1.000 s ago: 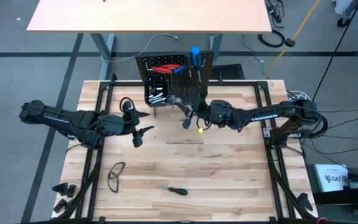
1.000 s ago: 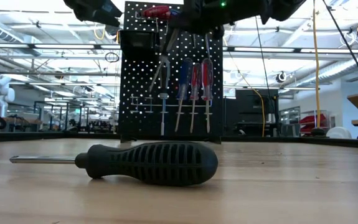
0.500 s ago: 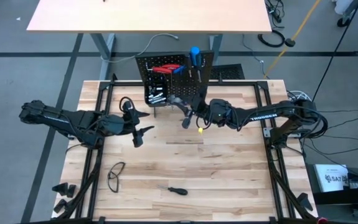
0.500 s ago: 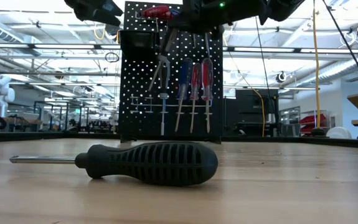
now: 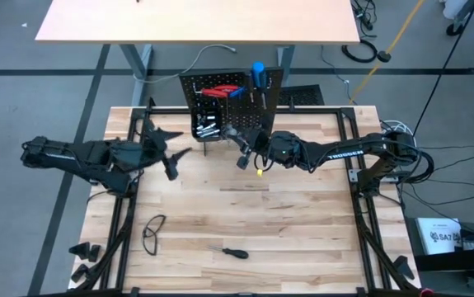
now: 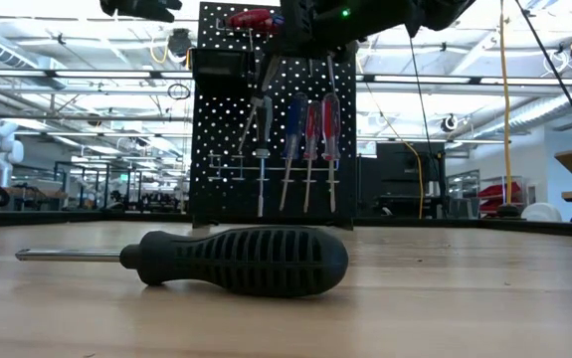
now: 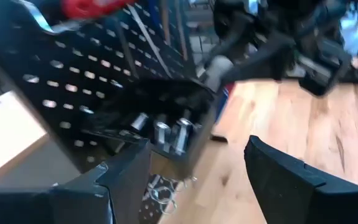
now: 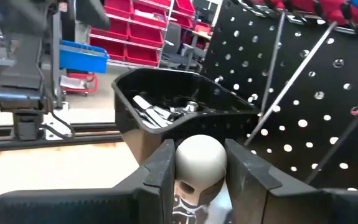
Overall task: Hang tools onto peg board
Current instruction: Hang the gray screwdriver on the pegboard
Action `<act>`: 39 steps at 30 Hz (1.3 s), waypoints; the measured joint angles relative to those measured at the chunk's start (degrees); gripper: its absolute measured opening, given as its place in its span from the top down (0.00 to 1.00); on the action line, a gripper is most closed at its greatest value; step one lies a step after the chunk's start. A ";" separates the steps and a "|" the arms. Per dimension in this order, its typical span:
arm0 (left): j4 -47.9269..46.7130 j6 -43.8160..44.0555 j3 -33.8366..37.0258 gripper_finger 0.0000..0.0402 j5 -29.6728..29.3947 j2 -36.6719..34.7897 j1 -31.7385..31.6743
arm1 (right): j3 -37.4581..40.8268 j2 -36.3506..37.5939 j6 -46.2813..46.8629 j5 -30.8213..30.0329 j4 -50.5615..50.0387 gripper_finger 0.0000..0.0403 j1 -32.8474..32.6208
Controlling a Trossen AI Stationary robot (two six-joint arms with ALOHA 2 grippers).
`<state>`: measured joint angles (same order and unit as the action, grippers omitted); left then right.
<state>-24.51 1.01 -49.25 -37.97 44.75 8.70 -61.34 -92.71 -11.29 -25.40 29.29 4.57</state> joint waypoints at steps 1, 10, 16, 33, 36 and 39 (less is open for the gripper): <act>0.01 -0.29 0.00 0.35 0.11 -0.91 -0.59 | 0.00 0.00 -0.11 -0.03 0.00 0.76 0.01; -0.55 -4.39 0.00 0.35 3.47 -5.96 -11.32 | 0.00 0.00 -0.11 0.01 0.06 0.76 -0.22; -0.82 -3.69 0.00 0.35 11.19 -5.72 -17.53 | 0.00 0.65 -1.36 0.04 0.11 0.76 -1.94; -1.05 -5.47 0.00 0.35 16.44 -3.46 -25.44 | 0.00 1.01 -0.98 -0.23 -1.08 0.76 -1.82; 0.28 -7.96 0.00 0.35 17.52 -3.52 -28.44 | 0.00 0.90 -0.31 -0.01 -1.71 0.76 -1.14; 2.03 -10.87 0.00 0.35 22.98 -3.52 -33.14 | 0.00 0.90 -0.20 0.22 -2.00 0.76 -0.82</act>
<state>-22.48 -9.86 -49.25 -14.99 41.23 -24.44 -61.34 -91.81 -11.49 -25.18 27.29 3.75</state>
